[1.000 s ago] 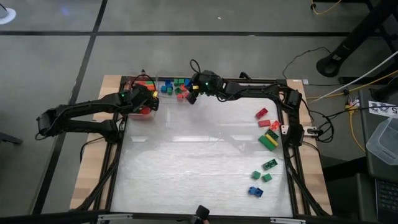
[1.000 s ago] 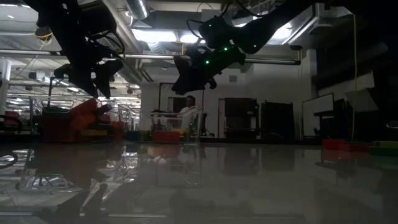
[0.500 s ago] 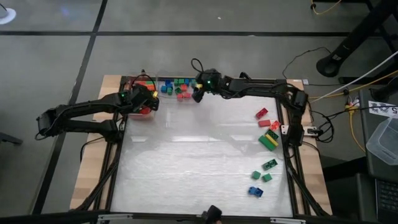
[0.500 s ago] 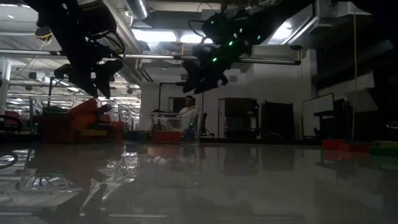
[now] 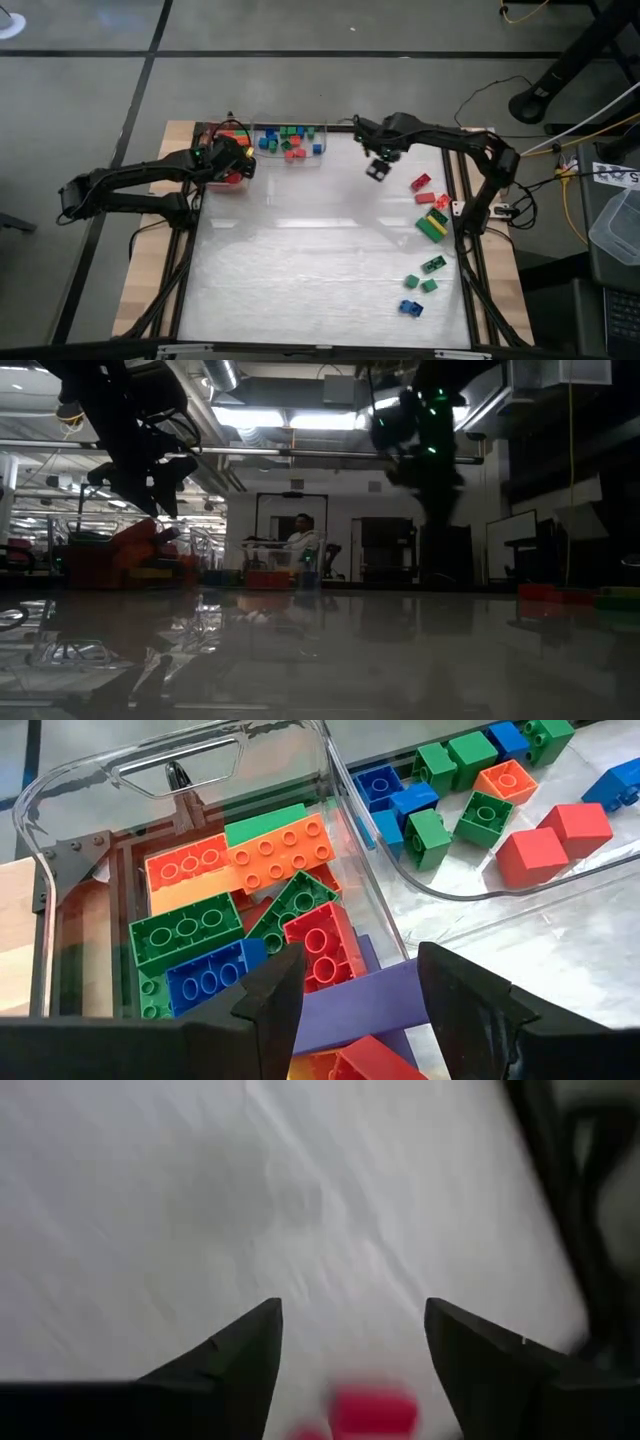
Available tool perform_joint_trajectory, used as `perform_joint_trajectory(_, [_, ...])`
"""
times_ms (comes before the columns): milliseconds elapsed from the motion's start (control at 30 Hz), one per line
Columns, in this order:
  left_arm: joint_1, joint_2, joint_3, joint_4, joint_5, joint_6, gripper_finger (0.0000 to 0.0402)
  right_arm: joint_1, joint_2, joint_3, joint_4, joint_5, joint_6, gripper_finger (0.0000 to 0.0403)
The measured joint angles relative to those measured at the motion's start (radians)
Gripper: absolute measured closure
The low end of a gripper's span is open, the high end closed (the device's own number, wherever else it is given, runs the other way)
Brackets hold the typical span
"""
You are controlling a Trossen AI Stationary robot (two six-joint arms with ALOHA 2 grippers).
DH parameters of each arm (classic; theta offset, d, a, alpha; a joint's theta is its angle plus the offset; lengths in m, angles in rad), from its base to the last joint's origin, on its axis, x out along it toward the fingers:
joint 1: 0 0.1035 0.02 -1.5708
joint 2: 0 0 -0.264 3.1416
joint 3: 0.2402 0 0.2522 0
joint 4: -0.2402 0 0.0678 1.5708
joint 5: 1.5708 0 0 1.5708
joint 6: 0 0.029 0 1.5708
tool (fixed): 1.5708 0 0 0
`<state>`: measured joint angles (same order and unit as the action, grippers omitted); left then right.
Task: Sort blocks by size
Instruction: Put the large orange game piece into the left transparent bin
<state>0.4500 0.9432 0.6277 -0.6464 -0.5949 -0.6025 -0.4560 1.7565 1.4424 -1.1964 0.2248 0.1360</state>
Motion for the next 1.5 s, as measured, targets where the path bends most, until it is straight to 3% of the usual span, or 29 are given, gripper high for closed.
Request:
perform_joint_trajectory(133, [0.000, 0.000, 0.000, 0.000, 0.000, 0.000, 0.0219, -0.049, 0.002, -0.071, -0.120, -0.034, 0.022, 0.0166])
perform_joint_trajectory(367, [0.000, 0.000, 0.000, 0.000, 0.000, 0.000, 0.0219, -0.144, 0.002, -0.205, -0.140, -0.081, 0.104, 0.0166])
perform_joint_trajectory(500, [0.000, 0.000, 0.000, 0.000, 0.000, 0.000, 0.0219, -0.177, 0.002, -0.255, -0.137, -0.077, -0.007, 0.0166])
perform_joint_trajectory(733, [0.000, 0.000, 0.000, 0.000, 0.000, 0.000, 0.0219, -0.179, 0.002, -0.344, -0.136, -0.076, -0.343, 0.0166])
perform_joint_trajectory(867, [0.000, 0.000, 0.000, 0.000, 0.000, 0.000, 0.0219, -0.179, 0.002, -0.385, -0.121, -0.053, -0.372, 0.0166])
perform_joint_trajectory(1100, [0.000, 0.000, 0.000, 0.000, 0.000, -0.002, 0.0219, -0.141, 0.002, -0.395, -0.126, 0.175, -0.459, 0.0166])
perform_joint_trajectory(1500, [0.000, 0.000, 0.000, 0.000, 0.000, -0.003, 0.0219, -0.030, 0.002, -0.395, -0.049, 0.192, -0.715, 0.0166])
